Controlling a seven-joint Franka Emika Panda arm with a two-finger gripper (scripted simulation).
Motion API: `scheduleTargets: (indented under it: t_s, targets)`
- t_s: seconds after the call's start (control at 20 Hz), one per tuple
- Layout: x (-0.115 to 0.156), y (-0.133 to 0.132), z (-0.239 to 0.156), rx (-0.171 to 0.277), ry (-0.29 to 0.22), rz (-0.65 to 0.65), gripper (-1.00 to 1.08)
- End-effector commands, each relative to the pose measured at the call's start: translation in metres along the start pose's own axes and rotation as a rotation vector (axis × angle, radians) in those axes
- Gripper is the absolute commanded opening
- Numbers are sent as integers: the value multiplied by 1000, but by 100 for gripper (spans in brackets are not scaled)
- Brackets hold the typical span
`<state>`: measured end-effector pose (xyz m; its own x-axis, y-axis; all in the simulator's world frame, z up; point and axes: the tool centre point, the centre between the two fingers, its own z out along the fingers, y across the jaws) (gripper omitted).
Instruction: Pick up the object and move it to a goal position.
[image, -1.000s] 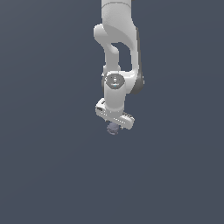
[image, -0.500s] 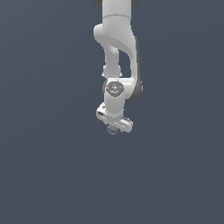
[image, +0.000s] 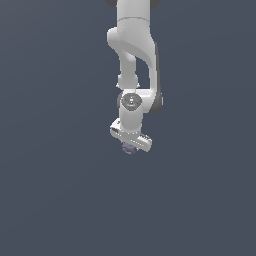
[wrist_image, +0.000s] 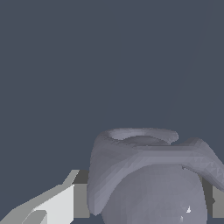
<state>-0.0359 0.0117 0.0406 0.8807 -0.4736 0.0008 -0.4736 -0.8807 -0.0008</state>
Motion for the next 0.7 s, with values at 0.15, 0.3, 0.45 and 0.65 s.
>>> scheduleTargets:
  t_s: [0.15,0.3,0.45,0.65]
  targets:
    - [-1,0,-2,0,0,0,-100]
    - [-2,0,-8,0,0,0,-100]
    - [-5,-1,-19,0,0,0,-100]
    - [-10,-1,-40,0,0,0,-100]
